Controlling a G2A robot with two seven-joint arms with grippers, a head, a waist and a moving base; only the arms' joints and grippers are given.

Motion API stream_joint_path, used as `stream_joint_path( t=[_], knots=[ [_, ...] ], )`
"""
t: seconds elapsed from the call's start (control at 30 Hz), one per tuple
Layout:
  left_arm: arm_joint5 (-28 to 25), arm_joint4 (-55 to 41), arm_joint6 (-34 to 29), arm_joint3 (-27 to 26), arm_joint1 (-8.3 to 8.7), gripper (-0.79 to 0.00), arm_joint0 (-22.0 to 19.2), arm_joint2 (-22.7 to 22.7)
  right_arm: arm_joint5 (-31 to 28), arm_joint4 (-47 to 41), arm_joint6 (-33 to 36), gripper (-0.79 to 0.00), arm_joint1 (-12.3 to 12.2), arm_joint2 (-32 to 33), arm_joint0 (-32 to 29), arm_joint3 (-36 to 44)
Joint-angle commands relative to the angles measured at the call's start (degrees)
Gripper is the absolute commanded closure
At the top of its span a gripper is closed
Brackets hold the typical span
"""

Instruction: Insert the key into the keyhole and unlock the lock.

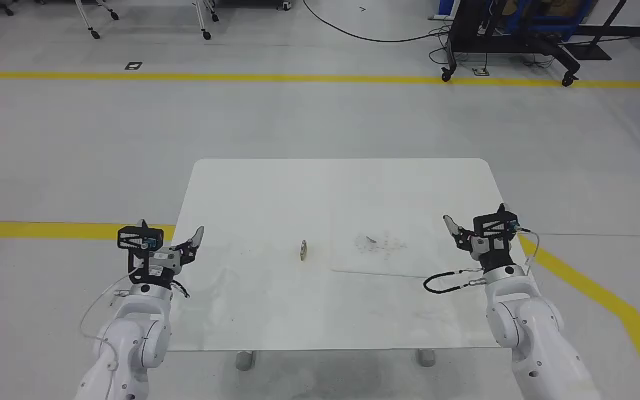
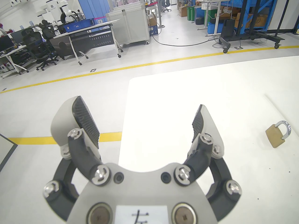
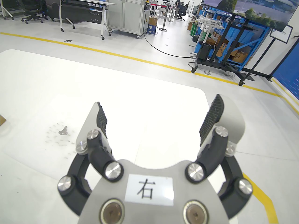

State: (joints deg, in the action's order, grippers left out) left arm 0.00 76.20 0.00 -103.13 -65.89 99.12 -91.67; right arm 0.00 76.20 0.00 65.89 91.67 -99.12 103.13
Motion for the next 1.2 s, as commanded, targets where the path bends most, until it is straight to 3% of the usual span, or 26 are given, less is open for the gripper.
stream_joint_path(
  t=[0.0, 0.27, 0.5, 0.87, 1.17],
  knots=[
    [0.00, 0.00, 0.00, 0.00, 0.00, -0.785, 0.00, 0.00, 0.00, 0.00, 0.00, -0.785, 0.00, 0.00, 0.00, 0.00],
    [0.00, 0.00, 0.00, 0.00, 0.00, -0.785, 0.00, 0.00, 0.04, -0.20, 0.01, -0.785, 0.01, 0.12, 0.21, -0.23],
    [0.00, 0.00, 0.00, 0.00, 0.00, -0.785, 0.00, 0.00, -3.06, -3.91, 9.34, -0.785, 0.79, -6.41, 9.80, -6.42],
    [0.00, 0.00, 0.00, 0.00, 0.00, -0.785, 0.00, 0.00, -3.06, -3.91, 9.34, -0.785, 0.79, -6.41, 9.80, -6.42],
    [0.00, 0.00, 0.00, 0.00, 0.00, -0.785, 0.00, 0.00, -18.04, -6.97, 14.66, -0.785, 0.97, -12.17, 17.12, -12.60]
  ],
)
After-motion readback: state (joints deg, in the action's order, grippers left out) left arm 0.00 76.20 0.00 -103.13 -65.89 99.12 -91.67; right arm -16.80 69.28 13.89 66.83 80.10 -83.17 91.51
